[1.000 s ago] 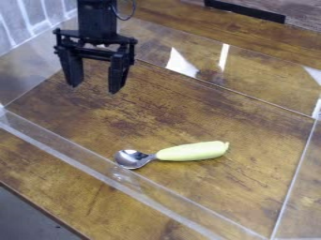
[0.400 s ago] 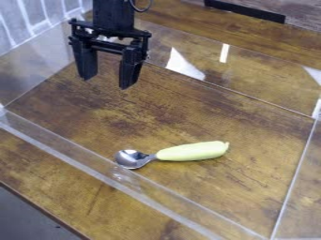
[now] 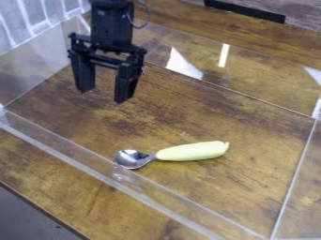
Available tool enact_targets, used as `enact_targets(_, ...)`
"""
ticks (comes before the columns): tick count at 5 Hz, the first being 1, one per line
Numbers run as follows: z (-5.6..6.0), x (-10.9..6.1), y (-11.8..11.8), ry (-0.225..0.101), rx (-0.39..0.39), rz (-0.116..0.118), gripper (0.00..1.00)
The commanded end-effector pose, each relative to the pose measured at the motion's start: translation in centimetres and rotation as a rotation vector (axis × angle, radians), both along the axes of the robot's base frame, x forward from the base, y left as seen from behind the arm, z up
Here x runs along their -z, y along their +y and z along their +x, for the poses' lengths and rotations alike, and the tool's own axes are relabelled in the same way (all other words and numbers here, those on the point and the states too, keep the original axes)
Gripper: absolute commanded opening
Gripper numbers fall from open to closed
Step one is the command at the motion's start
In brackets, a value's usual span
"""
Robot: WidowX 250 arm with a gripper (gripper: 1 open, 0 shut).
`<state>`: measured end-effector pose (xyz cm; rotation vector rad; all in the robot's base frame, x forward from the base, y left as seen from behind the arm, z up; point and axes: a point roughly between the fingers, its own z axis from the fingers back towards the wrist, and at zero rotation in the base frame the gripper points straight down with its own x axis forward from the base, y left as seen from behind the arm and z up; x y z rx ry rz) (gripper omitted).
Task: Move the green spoon to the right
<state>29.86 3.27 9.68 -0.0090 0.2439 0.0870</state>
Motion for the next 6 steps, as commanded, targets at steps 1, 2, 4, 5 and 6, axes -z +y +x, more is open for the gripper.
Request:
enact_targets(1, -0.3, -1.1, 0.8, -0.064, -0.025, 0.005, 1.00)
enact_targets(2, -0.3, -1.0, 1.6, -0.080, -0.049, 0.005, 1.00)
enact_targets(4, 0.7, -2.9, 0.6, -0.130, -0.102, 0.006, 1.00)
enact_targets(5, 0.0, -2.5, 0.7, -0.143, -0.045, 0.001, 1.00)
enact_targets(6, -0.8, -1.8, 0.7, -0.150, -0.001, 0.002, 1.00)
